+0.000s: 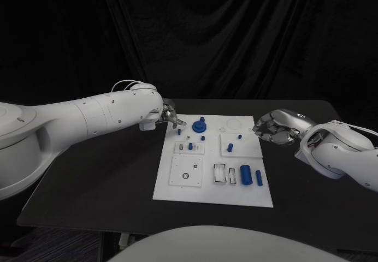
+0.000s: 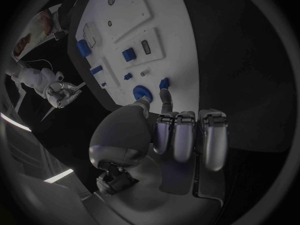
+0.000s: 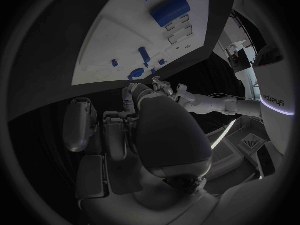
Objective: Assemble the parts on the task board
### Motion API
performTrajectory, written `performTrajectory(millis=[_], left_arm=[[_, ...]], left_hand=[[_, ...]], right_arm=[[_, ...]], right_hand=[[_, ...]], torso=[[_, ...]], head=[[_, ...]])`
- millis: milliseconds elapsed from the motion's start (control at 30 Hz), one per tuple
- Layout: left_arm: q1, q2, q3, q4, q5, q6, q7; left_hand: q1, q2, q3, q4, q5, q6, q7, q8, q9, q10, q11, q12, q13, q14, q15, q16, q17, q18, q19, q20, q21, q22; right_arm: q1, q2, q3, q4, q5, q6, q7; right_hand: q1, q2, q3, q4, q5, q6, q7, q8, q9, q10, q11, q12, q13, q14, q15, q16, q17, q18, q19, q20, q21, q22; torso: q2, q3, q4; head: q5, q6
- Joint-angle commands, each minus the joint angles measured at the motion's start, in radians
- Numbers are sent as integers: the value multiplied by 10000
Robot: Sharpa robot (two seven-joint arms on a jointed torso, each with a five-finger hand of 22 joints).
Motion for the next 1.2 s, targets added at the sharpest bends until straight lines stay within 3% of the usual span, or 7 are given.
performTrajectory(millis=[33,200,667,900,1200], left_arm=[[-41,29,7,-21,3,171,153],[-102,36,7,-37,3,177,137],[-199,62,7,-115,3,326,50],[-228,70,7,-149,3,372,49],[-248,126,7,-274,3,320,140]], left_hand=[[73,-2,-63,-9,-31,-20,69,-78,-15,1056,75,26,2612,1039,78,26,2633,-62,1053,95,-34,2634],[127,42,-108,2,-44,-37,100,-284,-147,1056,105,26,2612,1039,104,26,2633,-62,1053,121,-34,2634],[371,91,-118,-94,154,12,140,-594,-335,1056,143,26,2612,1039,143,26,2633,-62,1053,164,-34,2634],[470,124,-157,-99,242,-118,234,-976,-538,1056,222,26,2612,1039,207,26,2633,-62,1053,224,-34,2634],[505,141,-158,-107,292,-116,252,-1067,-591,1056,241,26,2612,1039,227,26,2633,-62,1053,245,-34,2634]], right_arm=[[-20,-5,9,13,-13,-1,-34],[-21,-18,9,22,-13,29,-66],[-21,-29,8,38,-13,103,-136],[-21,-4,8,20,-13,134,-158],[-22,8,8,-7,-13,216,-220]], right_hand=[[-49,49,53,-2,42,48,-4,48,-8,1060,42,27,2631,1070,50,25,2634,-6,91,-10,59,1819],[-49,49,53,-2,42,48,-4,48,-8,1060,42,27,2631,1070,50,25,2634,-6,91,-10,59,1819],[-43,60,69,-10,53,45,-3,47,-10,1060,42,27,2631,1070,49,25,2634,4,70,-12,16,1805],[-41,63,77,-15,57,42,-2,46,-11,1060,43,27,2631,1070,49,25,2634,8,61,-13,-2,1800],[-39,65,82,-18,60,40,0,45,-12,1060,44,27,2631,1070,49,25,2634,13,50,-13,-23,1793]], torso=[[0,8,38],[-4,17,38],[-7,16,3],[-8,17,5],[-6,17,1]], head=[[-53,1],[-105,1],[-62,1],[-62,1],[-27,1]])
